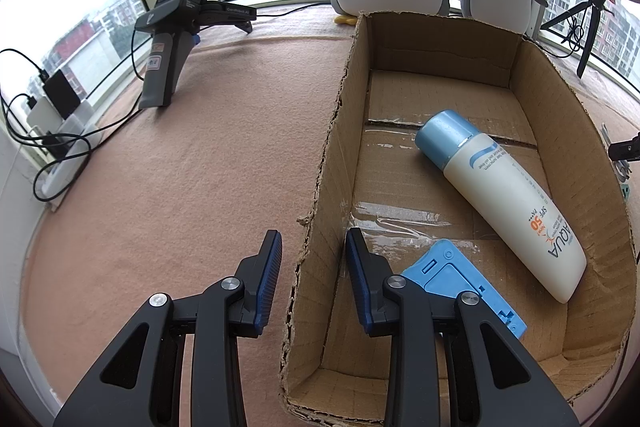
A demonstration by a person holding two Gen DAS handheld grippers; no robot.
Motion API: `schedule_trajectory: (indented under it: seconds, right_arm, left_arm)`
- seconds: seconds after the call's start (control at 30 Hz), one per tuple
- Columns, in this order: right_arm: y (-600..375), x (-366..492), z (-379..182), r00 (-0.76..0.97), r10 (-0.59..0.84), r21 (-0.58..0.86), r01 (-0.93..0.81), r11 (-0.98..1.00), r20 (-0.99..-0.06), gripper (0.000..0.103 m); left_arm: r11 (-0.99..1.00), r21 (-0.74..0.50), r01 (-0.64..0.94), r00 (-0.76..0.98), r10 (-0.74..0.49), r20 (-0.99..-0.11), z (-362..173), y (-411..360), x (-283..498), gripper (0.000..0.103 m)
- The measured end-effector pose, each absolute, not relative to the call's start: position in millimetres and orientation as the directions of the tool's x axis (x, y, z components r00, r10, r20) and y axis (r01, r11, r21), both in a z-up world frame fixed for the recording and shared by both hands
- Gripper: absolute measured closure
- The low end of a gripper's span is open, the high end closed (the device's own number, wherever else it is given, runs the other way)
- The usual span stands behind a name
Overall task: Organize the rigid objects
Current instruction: 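Carry the white USB cable into the box and release it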
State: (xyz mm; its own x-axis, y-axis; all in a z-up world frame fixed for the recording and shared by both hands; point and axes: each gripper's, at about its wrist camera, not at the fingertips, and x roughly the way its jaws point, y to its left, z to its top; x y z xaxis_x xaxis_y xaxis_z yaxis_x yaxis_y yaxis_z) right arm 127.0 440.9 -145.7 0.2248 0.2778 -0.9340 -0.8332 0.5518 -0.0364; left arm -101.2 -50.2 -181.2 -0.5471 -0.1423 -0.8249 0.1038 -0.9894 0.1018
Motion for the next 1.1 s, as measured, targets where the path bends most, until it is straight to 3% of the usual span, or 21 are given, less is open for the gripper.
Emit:
schedule_trajectory:
  seconds: [0.53, 1.1]
  right_arm:
    - [468, 55, -88, 0.179, 0.459, 0.033, -0.909, 0.417, -0.870, 0.088]
    - [517, -24, -114, 0.114, 0.466, 0.010, -0.967, 0.254, -0.877, 0.088]
  left_arm:
    - [-0.989, 0.101, 0.104, -0.548, -0.142, -0.825, -181, -50, -101, 0.072]
    - [-0.989, 0.100, 0.105, -0.548, -0.141, -0.824, -182, -50, -101, 0.072]
